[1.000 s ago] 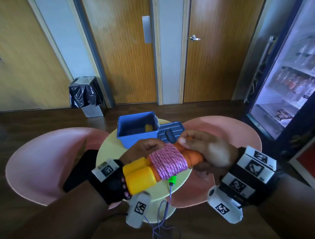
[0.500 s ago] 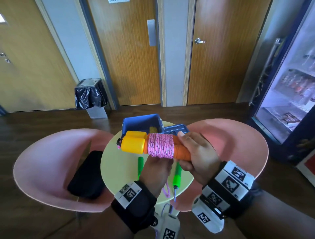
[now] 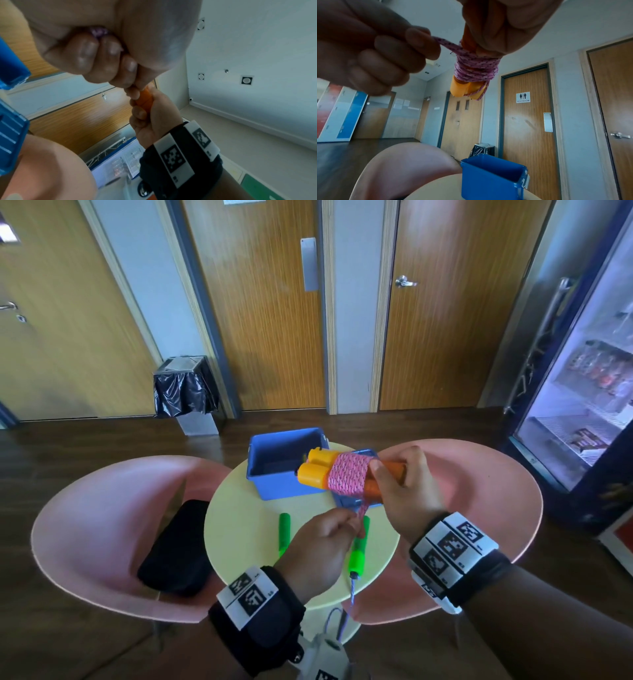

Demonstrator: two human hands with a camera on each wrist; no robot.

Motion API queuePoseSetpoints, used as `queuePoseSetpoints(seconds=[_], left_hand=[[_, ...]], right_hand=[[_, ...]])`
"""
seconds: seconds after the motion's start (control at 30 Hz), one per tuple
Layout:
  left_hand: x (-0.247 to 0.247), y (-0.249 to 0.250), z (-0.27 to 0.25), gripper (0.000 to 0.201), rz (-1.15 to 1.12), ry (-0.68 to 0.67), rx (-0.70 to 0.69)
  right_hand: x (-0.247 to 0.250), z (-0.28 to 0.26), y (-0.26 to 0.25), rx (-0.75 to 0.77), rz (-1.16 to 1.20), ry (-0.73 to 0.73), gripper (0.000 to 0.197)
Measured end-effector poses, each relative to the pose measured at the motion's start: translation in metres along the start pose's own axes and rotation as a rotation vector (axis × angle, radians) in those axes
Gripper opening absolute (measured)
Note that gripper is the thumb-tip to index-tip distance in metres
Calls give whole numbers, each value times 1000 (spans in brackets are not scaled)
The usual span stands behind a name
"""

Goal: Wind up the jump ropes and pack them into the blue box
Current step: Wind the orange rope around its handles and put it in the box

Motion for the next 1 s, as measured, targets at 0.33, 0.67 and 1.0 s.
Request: queuePoseSetpoints(seconds=[0.33,0.67,1.0], left_hand=[[14,24,12,19,572,-67,-206],[5,46,11,20,735,-202,-573],[-26,65,-20,28,946,-7,-739]], right_hand=[[-13,-7,-12,119,-279,-181,26],[-33,-10,-11,125,-378,-521,29],[-16,11,-1,-20,-275,-308,30]])
Point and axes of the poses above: each hand's wrist, its own z-axis towards the middle knuckle, its own x-axis out of the back of the hand, y = z × x, the point moved 10 cm from there along z, towards the middle knuckle, and after that the axes turned 6 degrees about -z, right-handed, at the moved point
